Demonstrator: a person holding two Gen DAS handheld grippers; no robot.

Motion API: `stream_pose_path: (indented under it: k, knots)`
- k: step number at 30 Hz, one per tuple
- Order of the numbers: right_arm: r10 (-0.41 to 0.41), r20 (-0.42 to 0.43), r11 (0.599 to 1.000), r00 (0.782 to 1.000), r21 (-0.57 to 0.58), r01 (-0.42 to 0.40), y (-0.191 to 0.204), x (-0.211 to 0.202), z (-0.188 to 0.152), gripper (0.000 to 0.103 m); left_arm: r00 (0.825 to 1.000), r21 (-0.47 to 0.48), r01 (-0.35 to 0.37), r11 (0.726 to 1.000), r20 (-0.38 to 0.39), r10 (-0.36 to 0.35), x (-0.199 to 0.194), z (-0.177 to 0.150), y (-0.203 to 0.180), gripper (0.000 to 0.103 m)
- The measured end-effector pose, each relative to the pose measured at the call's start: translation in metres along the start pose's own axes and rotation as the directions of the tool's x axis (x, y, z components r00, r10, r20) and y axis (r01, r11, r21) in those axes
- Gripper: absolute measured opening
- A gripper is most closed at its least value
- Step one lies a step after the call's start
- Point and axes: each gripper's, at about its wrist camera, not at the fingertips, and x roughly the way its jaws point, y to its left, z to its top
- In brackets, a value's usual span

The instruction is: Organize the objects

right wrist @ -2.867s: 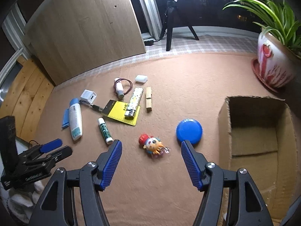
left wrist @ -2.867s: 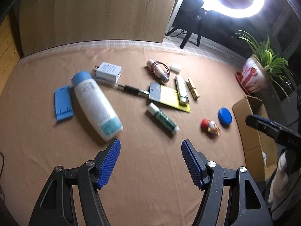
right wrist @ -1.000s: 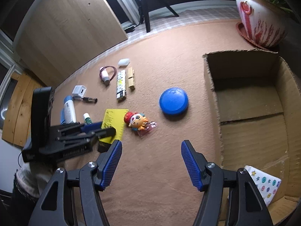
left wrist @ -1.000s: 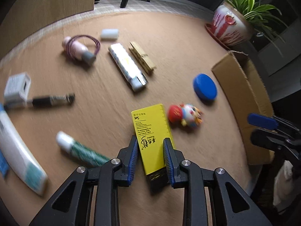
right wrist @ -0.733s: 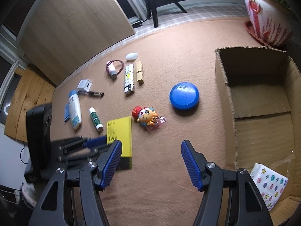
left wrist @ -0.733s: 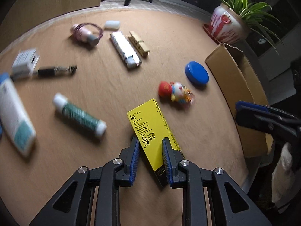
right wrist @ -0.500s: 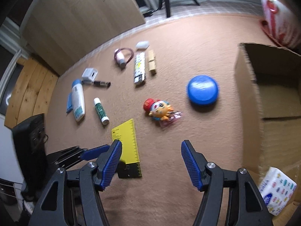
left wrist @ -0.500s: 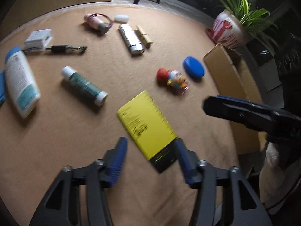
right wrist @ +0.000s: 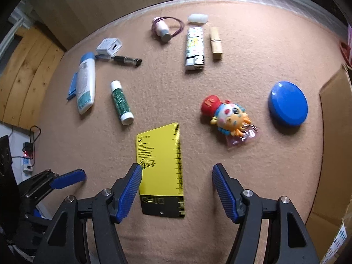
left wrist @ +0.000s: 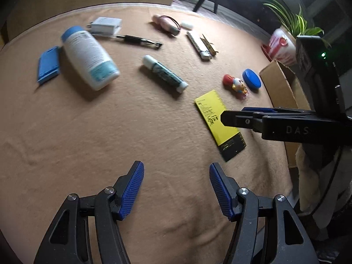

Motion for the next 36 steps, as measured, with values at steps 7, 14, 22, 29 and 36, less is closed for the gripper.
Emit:
stream_pose_path:
  k: [7, 14, 22, 29, 36]
  knots:
    - [-0.191, -0.032, 0.952, 0.981, -0.251, 0.178, 0.044, 0.014, -0.008, 0.065, 1.0, -0.059, 0.007, 0.998, 0.026, -0.006, -0.013, -0.007, 0.019, 0.065]
    - [-0.211, -0.021, 0.936, 0.977, -0.292, 0.196, 0.045, 0.01, -0.011, 0.059, 0.999, -0.068, 0.017, 0.998, 0.036, -0.015, -0.014, -0.007, 0.019, 0.065]
    - [-0.156, 0.001, 0.964, 0.988, -0.219, 0.153, 0.025, -0.006, -0.015, 0.047, 0.999, -0.062, 0.017, 0.998, 0.038, -0.014, -0.014, -0.005, 0.013, 0.065]
    - [-0.116, 0.061, 0.984, 0.991, -0.129, 0.123, -0.003, -0.045, -0.025, 0.047, 0.999, -0.059, 0.012, 0.998, 0.04, -0.01, -0.015, -0.004, 0.01, 0.065]
    - [-0.117, 0.142, 0.99, 0.983, -0.066, 0.128, -0.009, -0.076, -0.051, 0.047, 0.999, -0.045, 0.016, 0.999, 0.039, -0.014, -0.012, 0.0, 0.002, 0.064]
